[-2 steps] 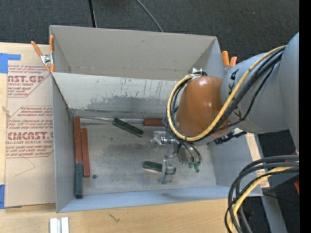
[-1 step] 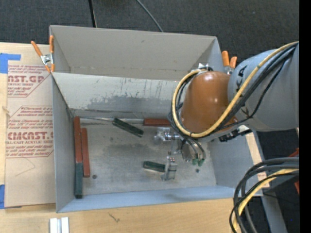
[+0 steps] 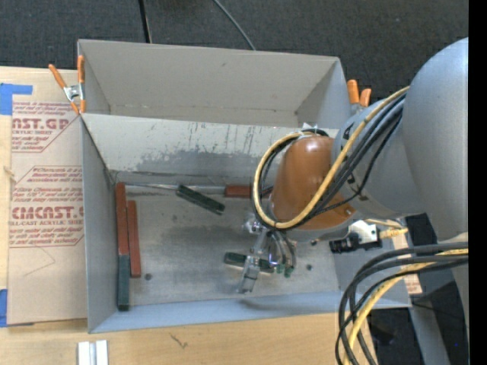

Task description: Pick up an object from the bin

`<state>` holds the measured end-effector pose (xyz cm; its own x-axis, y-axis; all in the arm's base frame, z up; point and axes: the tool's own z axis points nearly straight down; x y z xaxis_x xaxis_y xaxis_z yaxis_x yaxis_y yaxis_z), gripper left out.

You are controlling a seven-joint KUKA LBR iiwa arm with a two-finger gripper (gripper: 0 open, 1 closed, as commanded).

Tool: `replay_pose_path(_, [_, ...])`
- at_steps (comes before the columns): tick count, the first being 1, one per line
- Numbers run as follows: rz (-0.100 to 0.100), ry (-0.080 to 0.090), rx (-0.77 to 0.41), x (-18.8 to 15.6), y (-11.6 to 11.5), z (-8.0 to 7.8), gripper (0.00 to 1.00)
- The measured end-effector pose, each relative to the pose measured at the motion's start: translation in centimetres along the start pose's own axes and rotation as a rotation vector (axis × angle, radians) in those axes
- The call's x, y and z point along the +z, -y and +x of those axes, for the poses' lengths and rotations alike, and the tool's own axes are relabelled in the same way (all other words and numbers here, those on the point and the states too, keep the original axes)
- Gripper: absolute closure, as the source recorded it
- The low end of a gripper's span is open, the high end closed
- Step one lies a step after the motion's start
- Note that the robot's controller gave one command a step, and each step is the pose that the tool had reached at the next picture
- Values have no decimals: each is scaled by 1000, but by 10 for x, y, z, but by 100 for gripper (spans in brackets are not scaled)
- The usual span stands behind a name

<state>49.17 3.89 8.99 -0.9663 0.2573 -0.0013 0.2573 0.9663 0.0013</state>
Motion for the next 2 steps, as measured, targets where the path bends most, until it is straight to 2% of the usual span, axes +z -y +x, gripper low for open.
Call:
replay_pose_path(1, [1, 0, -75, 20, -3, 5, 100])
replay_pose_path(2, [1, 0, -75, 20, -3, 5, 100])
